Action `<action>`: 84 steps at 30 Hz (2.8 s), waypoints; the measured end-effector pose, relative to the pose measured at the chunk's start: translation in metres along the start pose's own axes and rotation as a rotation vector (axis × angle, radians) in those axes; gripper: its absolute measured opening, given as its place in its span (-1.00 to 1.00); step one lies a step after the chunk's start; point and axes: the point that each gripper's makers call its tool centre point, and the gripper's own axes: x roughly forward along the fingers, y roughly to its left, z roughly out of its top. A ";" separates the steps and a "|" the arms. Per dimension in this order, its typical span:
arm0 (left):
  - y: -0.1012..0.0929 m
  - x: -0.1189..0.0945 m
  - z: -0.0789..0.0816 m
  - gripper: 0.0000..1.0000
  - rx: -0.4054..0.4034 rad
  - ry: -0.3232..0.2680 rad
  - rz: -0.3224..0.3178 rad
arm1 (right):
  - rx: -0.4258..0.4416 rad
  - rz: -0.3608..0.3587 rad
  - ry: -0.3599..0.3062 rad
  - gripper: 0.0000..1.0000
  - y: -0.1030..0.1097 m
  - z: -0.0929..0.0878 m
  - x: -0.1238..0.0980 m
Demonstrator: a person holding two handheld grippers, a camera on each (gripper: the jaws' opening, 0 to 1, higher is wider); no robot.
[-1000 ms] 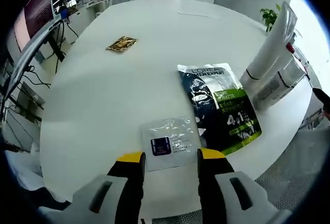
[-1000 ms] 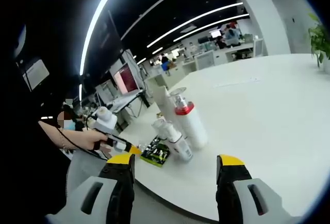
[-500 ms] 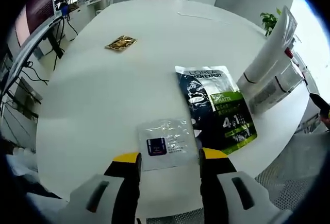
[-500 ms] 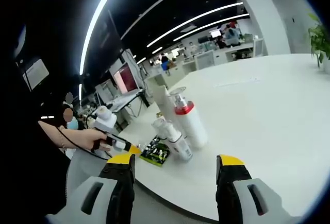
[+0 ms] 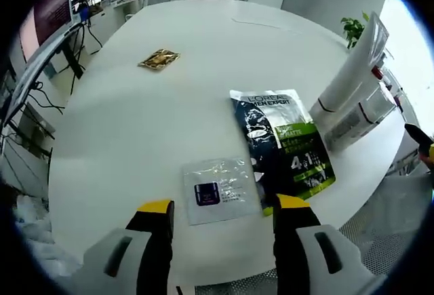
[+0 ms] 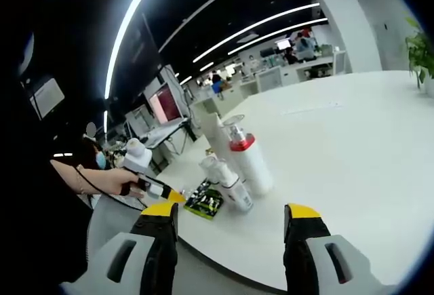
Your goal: Arrange the skincare products in the storage area until every visible bottle or jar stands upright without overlapping.
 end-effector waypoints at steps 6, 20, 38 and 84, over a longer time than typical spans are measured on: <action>0.002 -0.003 0.001 0.34 -0.023 0.004 -0.017 | -0.001 0.002 0.001 0.27 -0.001 0.000 0.000; 0.005 -0.018 0.023 0.63 -0.003 -0.065 -0.051 | -0.003 0.000 0.010 0.26 -0.001 -0.002 0.000; 0.005 -0.044 0.046 0.98 0.066 -0.270 -0.071 | -0.009 -0.001 0.020 0.27 0.001 -0.003 0.001; -0.042 -0.101 0.043 0.98 0.024 -0.456 -0.304 | -0.002 -0.006 0.063 0.28 -0.004 -0.010 0.003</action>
